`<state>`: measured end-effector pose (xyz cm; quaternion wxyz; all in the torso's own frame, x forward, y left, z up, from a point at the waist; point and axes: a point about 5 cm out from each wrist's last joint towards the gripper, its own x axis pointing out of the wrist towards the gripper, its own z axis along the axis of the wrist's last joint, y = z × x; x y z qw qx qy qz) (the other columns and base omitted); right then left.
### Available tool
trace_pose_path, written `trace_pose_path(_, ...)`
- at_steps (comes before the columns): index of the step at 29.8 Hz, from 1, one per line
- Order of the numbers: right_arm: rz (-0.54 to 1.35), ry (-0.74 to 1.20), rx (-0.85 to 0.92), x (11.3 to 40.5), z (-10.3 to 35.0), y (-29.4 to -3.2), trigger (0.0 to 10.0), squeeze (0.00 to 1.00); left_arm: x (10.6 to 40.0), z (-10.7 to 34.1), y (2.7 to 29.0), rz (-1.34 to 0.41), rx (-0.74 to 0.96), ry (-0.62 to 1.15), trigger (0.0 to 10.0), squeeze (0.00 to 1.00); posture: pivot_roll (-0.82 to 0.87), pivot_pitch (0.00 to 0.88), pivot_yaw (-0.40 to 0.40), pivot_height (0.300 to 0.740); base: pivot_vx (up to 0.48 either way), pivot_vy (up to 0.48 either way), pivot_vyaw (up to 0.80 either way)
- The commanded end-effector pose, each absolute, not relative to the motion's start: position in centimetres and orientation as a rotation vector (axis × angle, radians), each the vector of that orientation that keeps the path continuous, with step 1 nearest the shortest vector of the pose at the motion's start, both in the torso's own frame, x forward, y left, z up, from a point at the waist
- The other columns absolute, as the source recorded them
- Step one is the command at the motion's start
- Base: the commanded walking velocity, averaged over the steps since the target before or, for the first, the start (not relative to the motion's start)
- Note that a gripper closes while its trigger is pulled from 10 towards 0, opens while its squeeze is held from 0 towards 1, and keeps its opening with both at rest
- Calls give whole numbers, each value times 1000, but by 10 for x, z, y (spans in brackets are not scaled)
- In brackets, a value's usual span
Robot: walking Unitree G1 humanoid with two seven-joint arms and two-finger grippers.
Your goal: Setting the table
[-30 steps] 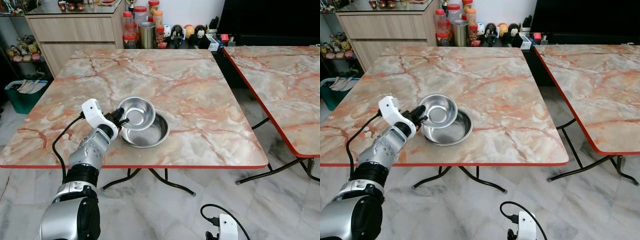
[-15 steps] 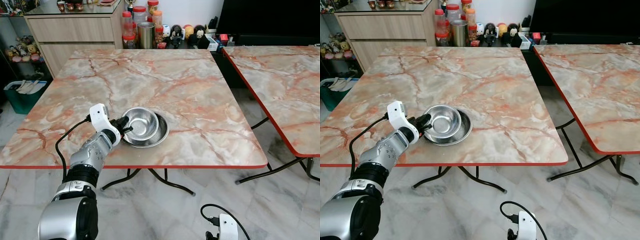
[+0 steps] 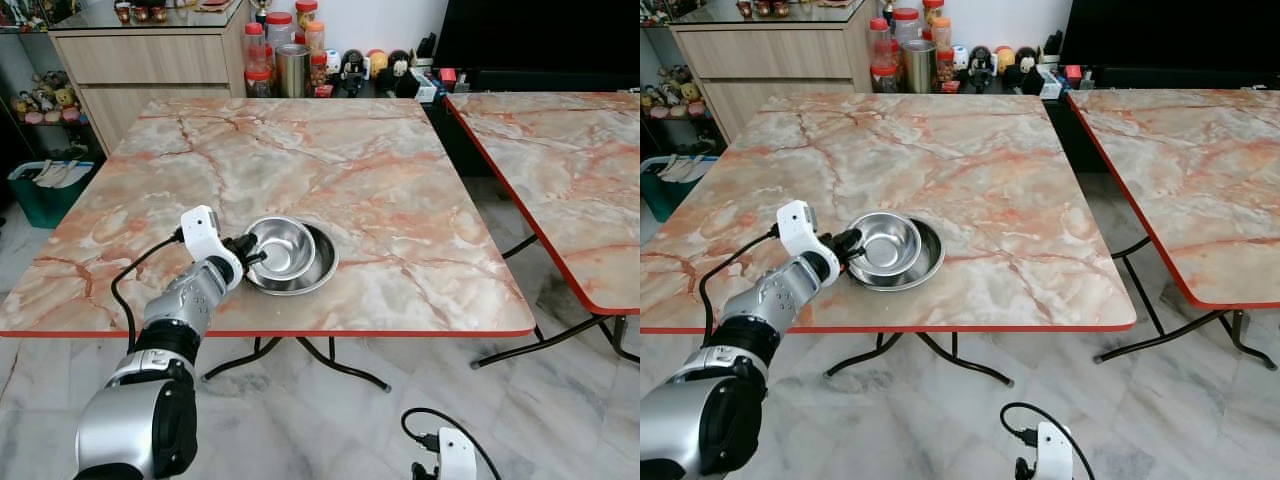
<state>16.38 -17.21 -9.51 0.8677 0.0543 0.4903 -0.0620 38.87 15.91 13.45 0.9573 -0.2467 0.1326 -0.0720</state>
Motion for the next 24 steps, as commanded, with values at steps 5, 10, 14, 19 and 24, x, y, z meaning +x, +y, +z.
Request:
trace_pose_path(5, -136, 1019, 117, 165, -94, -173, 10000, 0, 394, 140, 154, -150, -477, 268, 10000, 0, 24, 0, -21, 740, 0, 0, 0)
trace_pose_path(10, -138, 1020, 119, 165, -94, -173, 10000, 0, 393, 136, 154, -143, -476, 285, 10000, 0, 19, 0, -17, 740, 0, 0, 0)
trace_pose_path(14, -140, 1020, 119, 165, -95, -173, 10000, 0, 393, 133, 152, -136, -475, 299, 10000, 0, 15, 0, -15, 740, 0, 0, 0)
trace_pose_path(19, -143, 1021, 121, 164, -95, -173, 10000, 0, 392, 131, 150, -133, -473, 304, 10000, 0, 9, 0, -13, 740, 0, 0, 0)
trace_pose_path(24, -145, 1022, 122, 163, -95, -174, 10000, 0, 392, 130, 150, -129, -472, 307, 10000, 180, 7, 0, -12, 740, 0, 0, 0)
